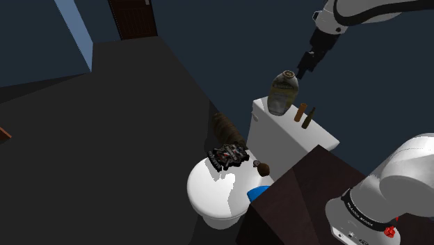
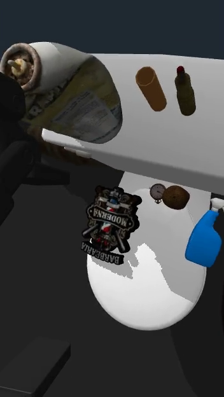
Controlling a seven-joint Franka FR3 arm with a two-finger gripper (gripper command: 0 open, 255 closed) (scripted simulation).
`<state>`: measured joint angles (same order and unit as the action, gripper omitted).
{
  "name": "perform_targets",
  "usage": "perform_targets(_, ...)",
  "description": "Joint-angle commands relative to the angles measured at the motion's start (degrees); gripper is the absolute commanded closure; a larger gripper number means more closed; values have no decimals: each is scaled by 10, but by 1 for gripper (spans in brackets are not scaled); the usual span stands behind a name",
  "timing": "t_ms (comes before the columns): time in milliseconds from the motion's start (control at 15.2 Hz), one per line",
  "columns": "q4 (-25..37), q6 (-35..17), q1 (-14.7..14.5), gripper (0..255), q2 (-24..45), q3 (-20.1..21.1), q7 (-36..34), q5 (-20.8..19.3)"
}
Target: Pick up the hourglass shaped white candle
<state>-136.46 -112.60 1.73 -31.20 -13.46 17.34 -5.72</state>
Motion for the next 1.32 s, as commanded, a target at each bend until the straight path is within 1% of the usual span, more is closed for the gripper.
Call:
perform_targets(0,7,-29,0,0,30,-18,33,-9)
perform_targets(330,45,-98,-5,0,123,-61,113,-14)
perform_targets(594,90,-146,-9,0,206,-91,182,1)
perform_targets(924,165,-192,-8,0,316,-116,276,44)
perform_targets(1254,260,-217,14,0,430,-117,367,101)
